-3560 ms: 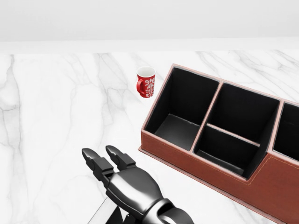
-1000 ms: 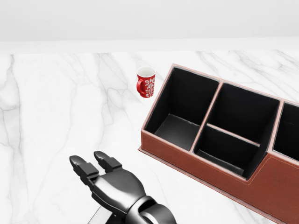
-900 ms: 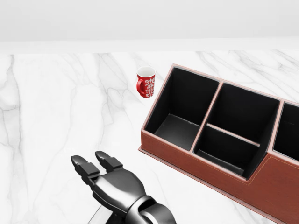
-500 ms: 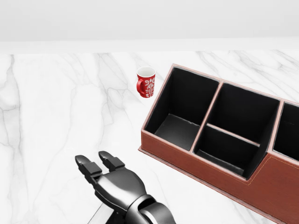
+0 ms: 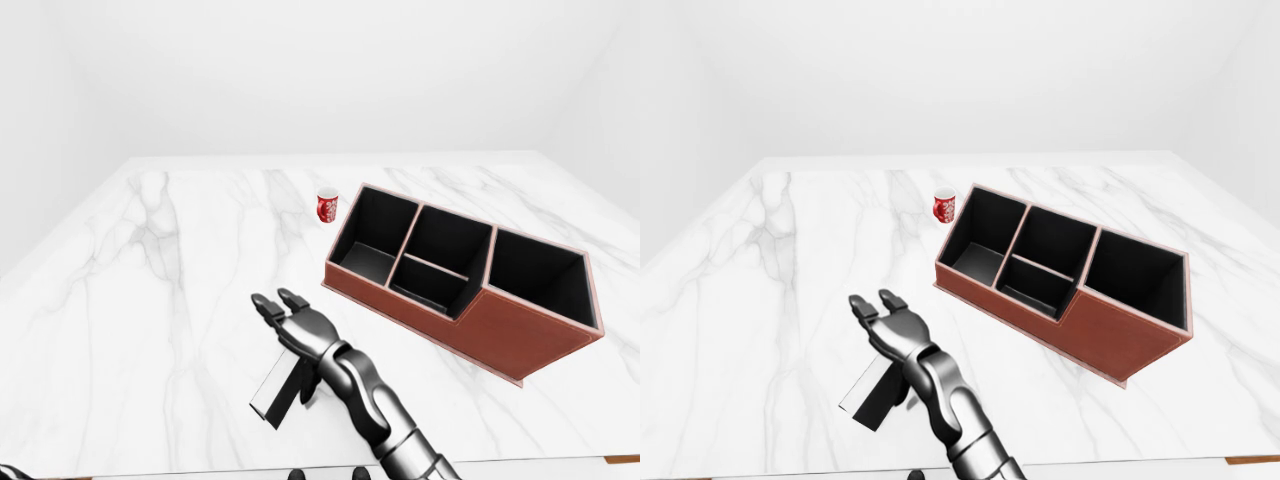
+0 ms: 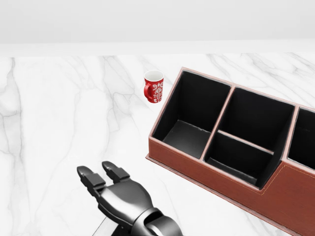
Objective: Pick up the book and place it in the right compartment of the caddy.
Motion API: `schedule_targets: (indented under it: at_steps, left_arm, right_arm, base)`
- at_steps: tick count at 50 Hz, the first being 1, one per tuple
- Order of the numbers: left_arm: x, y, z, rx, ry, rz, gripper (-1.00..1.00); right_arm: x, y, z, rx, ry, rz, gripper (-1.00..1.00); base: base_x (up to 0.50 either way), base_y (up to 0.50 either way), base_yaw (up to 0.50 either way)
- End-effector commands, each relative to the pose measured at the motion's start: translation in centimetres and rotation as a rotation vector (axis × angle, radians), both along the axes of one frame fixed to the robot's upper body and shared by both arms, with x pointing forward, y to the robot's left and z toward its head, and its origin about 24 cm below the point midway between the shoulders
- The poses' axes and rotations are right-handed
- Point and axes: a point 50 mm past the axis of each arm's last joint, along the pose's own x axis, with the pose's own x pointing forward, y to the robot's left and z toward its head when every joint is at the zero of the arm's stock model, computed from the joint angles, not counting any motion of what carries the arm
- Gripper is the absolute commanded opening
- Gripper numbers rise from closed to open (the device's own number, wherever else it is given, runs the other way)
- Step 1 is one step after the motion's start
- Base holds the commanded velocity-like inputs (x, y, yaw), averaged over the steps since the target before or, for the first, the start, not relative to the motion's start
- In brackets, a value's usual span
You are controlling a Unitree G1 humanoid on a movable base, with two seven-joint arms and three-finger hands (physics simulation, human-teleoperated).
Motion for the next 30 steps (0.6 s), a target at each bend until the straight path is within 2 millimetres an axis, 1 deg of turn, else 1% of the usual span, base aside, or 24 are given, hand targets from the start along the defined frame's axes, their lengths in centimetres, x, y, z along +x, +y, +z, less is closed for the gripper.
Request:
schedule_targets:
  at_steps: [1, 30]
  left_arm:
    - [0.0, 0.0, 0.0, -0.005, 0.002, -0.004, 1.0]
    - [-0.1, 0.2, 0.2, -0.021, -0.002, -0.017, 1.0]
  right_arm:
    - [-0.3, 0.2, 0.1, 0.001, -0.004, 0.01, 1.0]
    - [-1.3, 0.7, -0.2, -0.006, -0.003, 0.036, 1.0]
  base:
    - [0.0, 0.0, 0.0]
    - [0.0, 0.0, 0.0]
